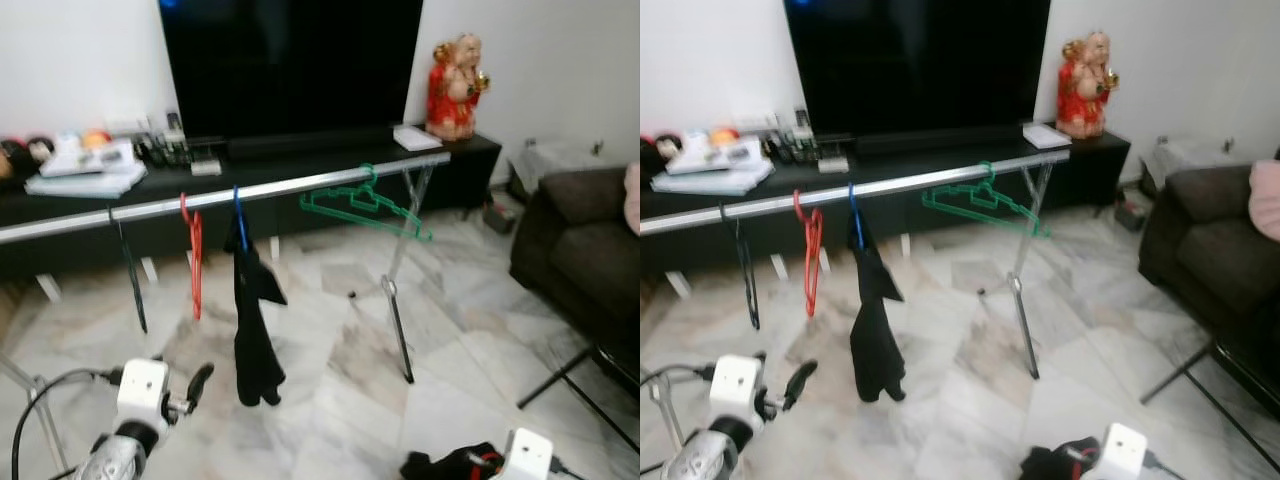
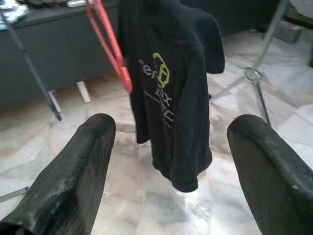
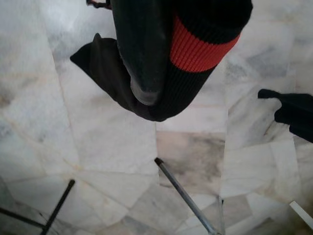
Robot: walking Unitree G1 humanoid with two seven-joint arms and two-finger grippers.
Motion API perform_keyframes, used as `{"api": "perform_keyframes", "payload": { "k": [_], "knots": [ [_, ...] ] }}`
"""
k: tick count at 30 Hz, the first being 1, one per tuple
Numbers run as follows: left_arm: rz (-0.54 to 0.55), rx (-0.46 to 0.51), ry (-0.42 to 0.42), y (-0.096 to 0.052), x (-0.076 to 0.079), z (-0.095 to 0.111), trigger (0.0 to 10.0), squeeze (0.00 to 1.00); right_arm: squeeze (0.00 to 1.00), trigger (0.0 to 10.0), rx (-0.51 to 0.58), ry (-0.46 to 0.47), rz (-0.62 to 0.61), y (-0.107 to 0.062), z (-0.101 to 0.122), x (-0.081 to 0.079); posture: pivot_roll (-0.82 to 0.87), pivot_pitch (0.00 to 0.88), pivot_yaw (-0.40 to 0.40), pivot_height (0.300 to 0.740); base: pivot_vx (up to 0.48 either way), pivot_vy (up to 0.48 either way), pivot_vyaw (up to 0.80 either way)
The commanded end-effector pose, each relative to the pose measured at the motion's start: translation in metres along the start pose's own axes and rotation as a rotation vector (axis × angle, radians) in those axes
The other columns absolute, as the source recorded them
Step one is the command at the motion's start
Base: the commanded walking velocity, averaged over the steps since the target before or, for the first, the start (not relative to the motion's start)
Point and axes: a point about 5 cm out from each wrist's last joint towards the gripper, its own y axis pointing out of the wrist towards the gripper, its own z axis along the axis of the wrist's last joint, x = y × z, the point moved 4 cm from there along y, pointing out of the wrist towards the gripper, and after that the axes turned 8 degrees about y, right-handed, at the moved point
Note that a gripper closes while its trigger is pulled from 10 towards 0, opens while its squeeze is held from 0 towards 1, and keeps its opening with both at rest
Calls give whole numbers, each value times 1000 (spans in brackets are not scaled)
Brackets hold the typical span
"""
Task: Hang hanger
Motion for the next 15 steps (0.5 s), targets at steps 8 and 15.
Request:
{"api": "perform_keyframes", "payload": {
  "k": [8,15],
  "knots": [
    [-50,45,1,5,10,17,10000,0,0,10000,39,7,-17,2,12,5,13,0,10,740,0,72,0],
    [-64,61,-18,5,16,21,10000,0,0,10000,67,7,-45,1,17,11,17,0,9,740,0,0,0]
  ]
}}
